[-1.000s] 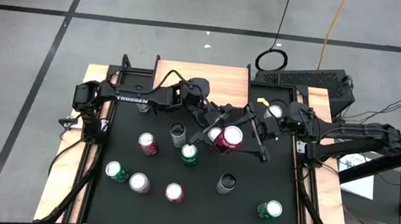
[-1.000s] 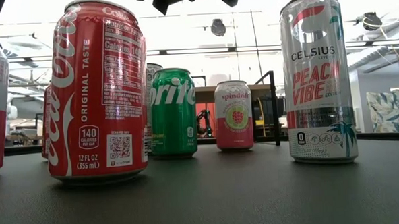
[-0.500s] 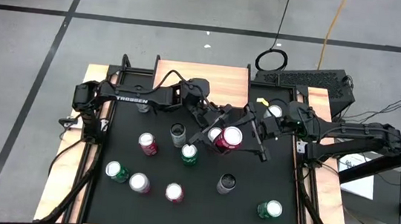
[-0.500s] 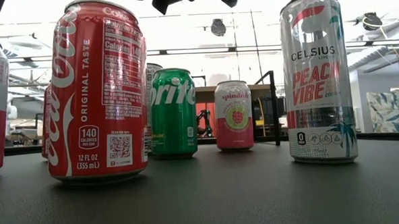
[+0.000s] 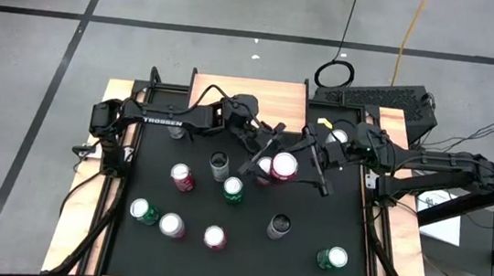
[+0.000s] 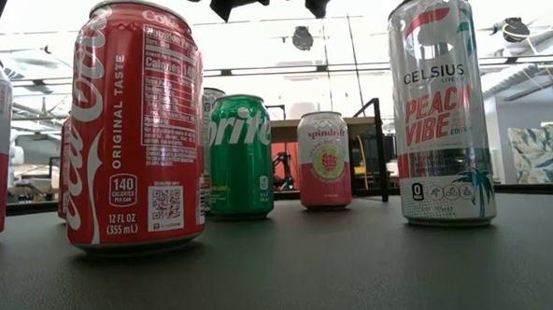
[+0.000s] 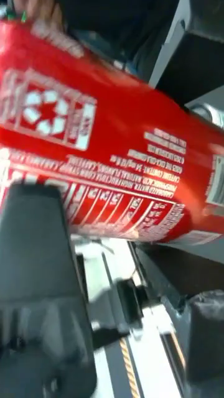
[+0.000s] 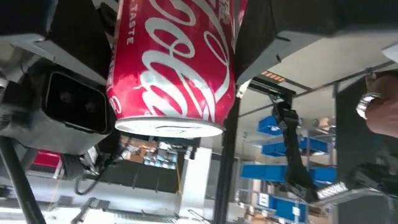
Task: Place canned beverage on shelf
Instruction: Put the top right red soda can on the shelf
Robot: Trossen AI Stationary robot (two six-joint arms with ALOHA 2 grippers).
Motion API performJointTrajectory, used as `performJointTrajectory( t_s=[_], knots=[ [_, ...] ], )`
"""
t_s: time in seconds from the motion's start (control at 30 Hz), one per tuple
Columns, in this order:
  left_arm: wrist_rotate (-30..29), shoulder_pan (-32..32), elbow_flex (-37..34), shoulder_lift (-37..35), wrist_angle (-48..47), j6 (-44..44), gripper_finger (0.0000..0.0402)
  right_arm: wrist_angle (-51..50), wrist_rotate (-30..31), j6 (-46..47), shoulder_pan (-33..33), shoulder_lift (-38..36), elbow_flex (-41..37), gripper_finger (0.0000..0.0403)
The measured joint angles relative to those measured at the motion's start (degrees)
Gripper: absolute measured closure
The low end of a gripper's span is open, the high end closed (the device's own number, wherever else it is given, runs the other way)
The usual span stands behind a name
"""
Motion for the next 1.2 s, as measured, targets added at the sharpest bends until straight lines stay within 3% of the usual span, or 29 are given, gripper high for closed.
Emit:
performJointTrajectory(
  t_s=[0.17,0.83,1.2],
  knots=[
    [-0.9,0.8,0.0,0.0,0.2,0.0,0.002,-1.9,0.0,0.2,-1.0,-0.4,0.0,0.0126],
    [-4.8,3.8,0.0,0.0,-2.5,-1.0,0.0018,-6.5,2.5,0.0,-5.3,-0.1,0.0,0.0126],
    [-5.0,4.2,0.0,0.0,-3.3,0.0,0.0095,-8.5,4.8,1.7,-5.5,0.4,0.0,0.0126]
  ],
)
